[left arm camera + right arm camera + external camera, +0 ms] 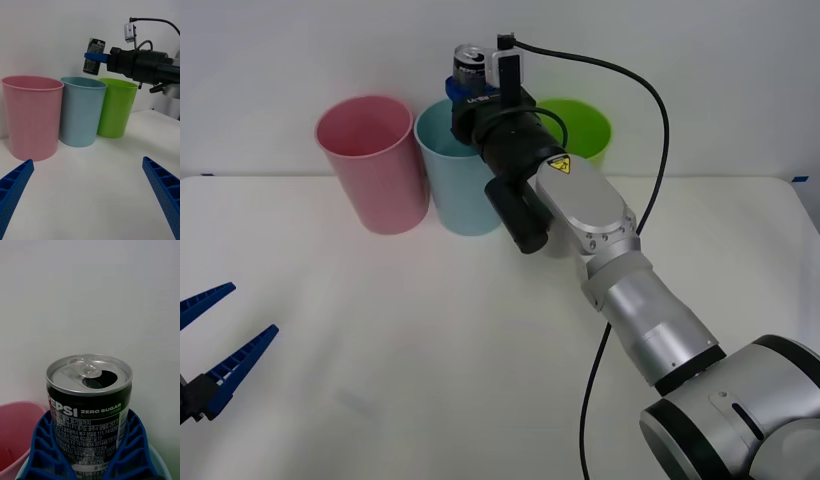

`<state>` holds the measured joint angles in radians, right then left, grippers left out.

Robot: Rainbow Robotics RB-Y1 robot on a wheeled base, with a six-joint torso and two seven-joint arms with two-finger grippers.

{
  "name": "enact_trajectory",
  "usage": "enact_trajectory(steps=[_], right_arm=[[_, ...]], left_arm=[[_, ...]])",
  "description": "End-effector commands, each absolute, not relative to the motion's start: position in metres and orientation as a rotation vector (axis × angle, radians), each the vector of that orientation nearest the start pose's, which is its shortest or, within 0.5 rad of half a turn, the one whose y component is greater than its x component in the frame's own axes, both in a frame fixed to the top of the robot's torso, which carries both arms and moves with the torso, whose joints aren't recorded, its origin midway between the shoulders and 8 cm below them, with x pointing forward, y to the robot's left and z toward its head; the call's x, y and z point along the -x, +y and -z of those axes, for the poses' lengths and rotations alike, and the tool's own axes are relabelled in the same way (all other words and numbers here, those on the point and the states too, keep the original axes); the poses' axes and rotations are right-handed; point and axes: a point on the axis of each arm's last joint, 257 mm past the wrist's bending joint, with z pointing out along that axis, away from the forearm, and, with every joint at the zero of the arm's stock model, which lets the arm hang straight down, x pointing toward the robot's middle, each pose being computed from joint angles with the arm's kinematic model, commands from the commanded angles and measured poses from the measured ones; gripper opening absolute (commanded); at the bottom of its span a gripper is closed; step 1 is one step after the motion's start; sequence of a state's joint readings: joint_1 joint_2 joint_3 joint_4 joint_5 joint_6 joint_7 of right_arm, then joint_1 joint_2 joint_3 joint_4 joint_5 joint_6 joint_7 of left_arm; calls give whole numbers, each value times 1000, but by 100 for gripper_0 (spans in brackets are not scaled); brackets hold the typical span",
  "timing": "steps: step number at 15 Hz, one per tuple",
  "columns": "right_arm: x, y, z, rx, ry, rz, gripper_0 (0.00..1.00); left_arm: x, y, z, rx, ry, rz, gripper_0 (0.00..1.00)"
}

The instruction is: Grasp the object on the table and drop it into the matching bin: aluminum can to the light blue bin, PET bottle to the pink bin.

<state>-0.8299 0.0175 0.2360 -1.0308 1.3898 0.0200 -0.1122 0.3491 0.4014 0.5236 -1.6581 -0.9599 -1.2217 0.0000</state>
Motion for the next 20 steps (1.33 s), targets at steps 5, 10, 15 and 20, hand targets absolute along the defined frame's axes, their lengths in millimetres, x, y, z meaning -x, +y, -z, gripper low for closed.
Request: enact_trajectory(steps=[5,10,15,20], right_arm=[[-663,58,28,305,1355,-424,100],[-660,58,27,307,1348,-434,100],[-635,51,26,332,1302,-447,100],[-591,28,43,407,1264,-450,100]], left_arm=[[-342,330,169,-465,1441,567,100],[-342,330,169,-465,1441,567,100],[-342,330,169,-465,1441,567,100],[-342,330,169,-465,1441,567,100]])
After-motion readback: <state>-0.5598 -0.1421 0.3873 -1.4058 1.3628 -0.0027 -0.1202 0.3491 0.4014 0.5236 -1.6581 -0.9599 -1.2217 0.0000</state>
